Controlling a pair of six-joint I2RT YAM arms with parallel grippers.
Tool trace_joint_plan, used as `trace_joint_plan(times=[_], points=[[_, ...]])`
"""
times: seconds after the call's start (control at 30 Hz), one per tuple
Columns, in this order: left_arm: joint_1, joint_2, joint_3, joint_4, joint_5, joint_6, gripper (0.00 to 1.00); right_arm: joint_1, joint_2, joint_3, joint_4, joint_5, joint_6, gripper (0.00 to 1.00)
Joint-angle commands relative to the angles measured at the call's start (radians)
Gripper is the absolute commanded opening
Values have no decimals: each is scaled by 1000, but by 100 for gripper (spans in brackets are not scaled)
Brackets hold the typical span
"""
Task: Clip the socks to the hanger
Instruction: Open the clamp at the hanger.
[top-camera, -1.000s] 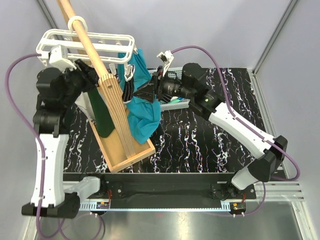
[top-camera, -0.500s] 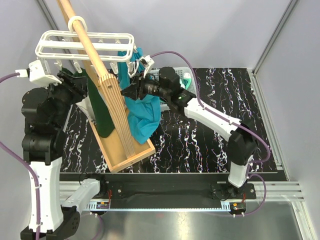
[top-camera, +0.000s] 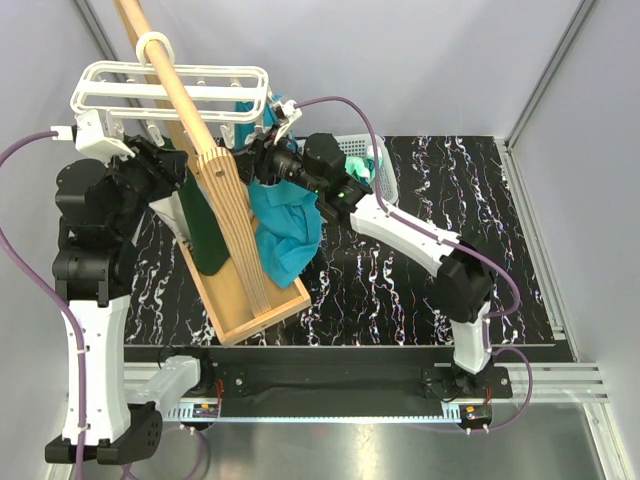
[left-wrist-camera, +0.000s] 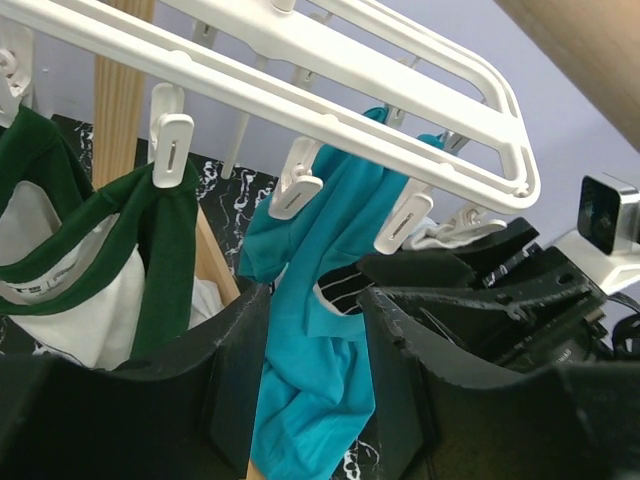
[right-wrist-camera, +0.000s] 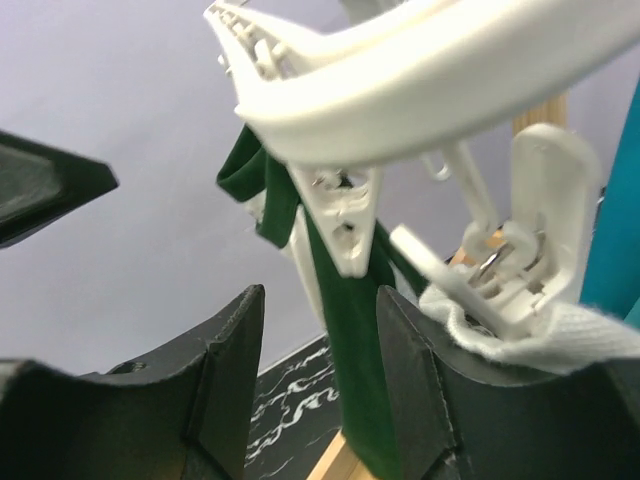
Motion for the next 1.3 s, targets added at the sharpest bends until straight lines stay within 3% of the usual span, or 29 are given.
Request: trace_joint_plan(times=[0.0,0.4,0.67,0.87,1.13,1.27], points=[[10,-11,-5,42,78,-25,47,6,22,81,55,71,-61,56],[54,-23,-44,83,153,-50,47,12,57,165,15,163,-138,61],[69,-15,-50,107,216,-88,47,18,73,192,-11,139,-135,52],[82,-11,-55,123,262,-114,48,18,50,147,7,139,-129,55],[96,-14,-55,138,299,-137,48,20,19,103,39,146,-124,40],[99,-14,-55,144,312,-145,48,20,5,84,53,149,-131,41]])
